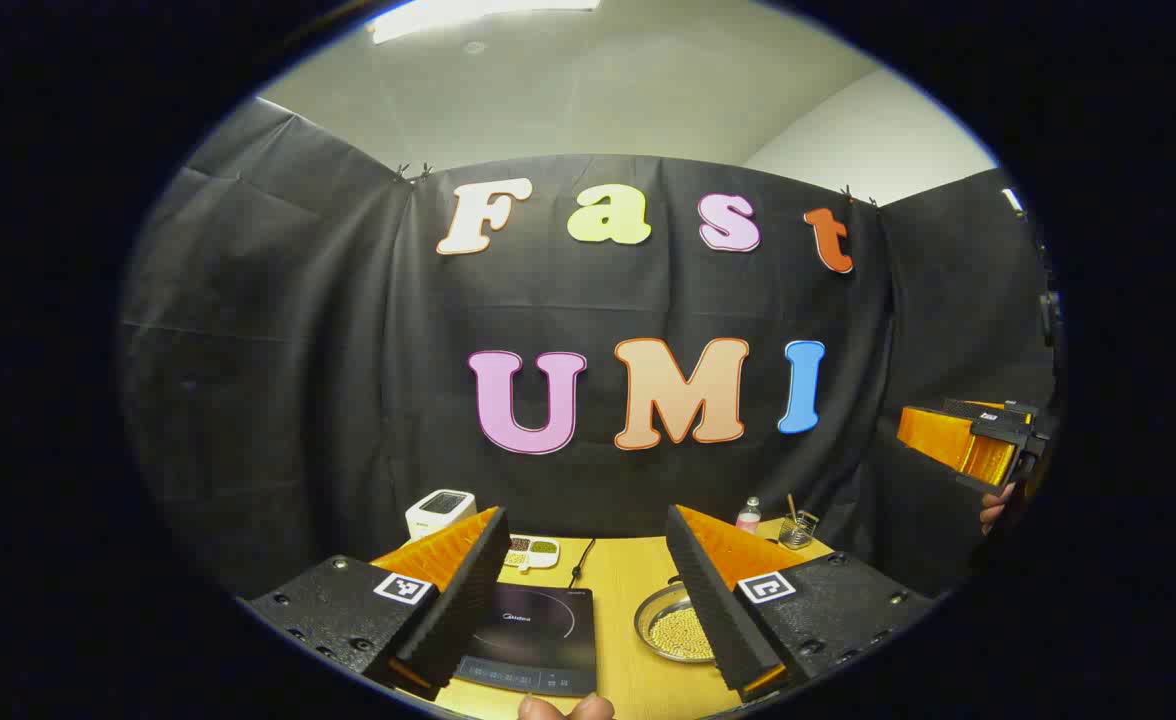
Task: First push the handle of the pot to place it horizontally, then grasp the pot with both hands and set it on the induction cooktop.
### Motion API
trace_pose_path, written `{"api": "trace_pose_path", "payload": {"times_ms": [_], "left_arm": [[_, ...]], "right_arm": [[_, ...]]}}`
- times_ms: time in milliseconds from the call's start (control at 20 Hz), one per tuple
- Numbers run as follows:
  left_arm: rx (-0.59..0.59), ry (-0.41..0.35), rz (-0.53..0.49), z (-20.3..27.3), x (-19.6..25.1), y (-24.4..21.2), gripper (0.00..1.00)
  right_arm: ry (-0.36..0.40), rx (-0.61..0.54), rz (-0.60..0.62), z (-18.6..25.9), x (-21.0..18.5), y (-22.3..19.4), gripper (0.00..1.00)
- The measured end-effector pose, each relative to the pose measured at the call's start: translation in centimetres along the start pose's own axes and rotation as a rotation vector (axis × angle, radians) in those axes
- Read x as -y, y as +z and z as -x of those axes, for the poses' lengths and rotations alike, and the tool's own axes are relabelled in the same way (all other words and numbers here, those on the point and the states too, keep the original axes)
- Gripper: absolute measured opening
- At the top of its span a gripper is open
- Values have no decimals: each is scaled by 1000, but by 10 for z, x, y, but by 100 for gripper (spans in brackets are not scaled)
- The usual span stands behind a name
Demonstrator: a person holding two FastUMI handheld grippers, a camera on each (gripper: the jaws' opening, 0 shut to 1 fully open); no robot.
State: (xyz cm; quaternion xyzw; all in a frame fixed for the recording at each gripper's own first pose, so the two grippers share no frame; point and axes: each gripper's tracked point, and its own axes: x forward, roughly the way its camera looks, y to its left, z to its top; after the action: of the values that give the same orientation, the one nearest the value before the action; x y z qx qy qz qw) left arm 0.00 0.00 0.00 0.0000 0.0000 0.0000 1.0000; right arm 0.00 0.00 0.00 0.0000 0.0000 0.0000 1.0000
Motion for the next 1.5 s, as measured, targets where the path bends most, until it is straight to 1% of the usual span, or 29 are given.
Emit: {"api": "trace_pose_path", "payload": {"times_ms": [150,200,300,350,400,450,500,550,650,800,850,900,1150,1200,1250,1300,1350,1400,1450,1500], "left_arm": [[1,8,13,0,2,2,93],[-2,11,10,0,1,1,95],[3,18,5,2,0,3,95],[6,20,5,3,0,4,92],[3,22,3,3,1,4,95],[3,23,4,4,1,4,95],[2,23,6,5,2,5,92],[2,25,6,5,2,4,92],[2,26,4,6,3,4,95],[-2,23,2,6,7,4,95],[0,24,2,6,6,4,93],[0,24,4,6,7,4,95],[-1,25,8,8,8,3,95],[0,28,8,8,6,3,93],[0,30,10,9,6,3,95],[0,33,10,8,5,3,93],[0,35,9,9,3,3,93],[1,39,9,9,2,3,93],[1,40,10,8,0,2,93],[-1,41,11,8,-2,1,93]], "right_arm": [[14,-4,-1,-3,-1,0,96],[18,-5,-2,-3,-2,0,97],[23,-4,-2,-1,-2,1,96],[25,-5,-1,-2,-2,2,96],[27,-6,-1,-2,-3,2,96],[28,-6,-3,-2,-2,3,96],[29,-6,-4,-1,-1,3,96],[29,-5,-5,-1,0,4,96],[29,-7,-4,-2,1,4,97],[25,-7,-1,-2,3,5,96],[24,-6,-1,-1,3,5,96],[24,-7,-1,-1,3,5,96],[25,-15,-1,-2,3,4,96],[28,-17,0,-2,1,3,96],[33,-19,1,-3,0,1,97],[41,-27,2,-5,-2,-3,97],[44,-32,5,-1,-5,-3,95],[42,-34,10,-2,-6,-4,84],[47,-40,12,-3,-9,-5,80],[51,-50,15,-4,-12,-9,79]]}}
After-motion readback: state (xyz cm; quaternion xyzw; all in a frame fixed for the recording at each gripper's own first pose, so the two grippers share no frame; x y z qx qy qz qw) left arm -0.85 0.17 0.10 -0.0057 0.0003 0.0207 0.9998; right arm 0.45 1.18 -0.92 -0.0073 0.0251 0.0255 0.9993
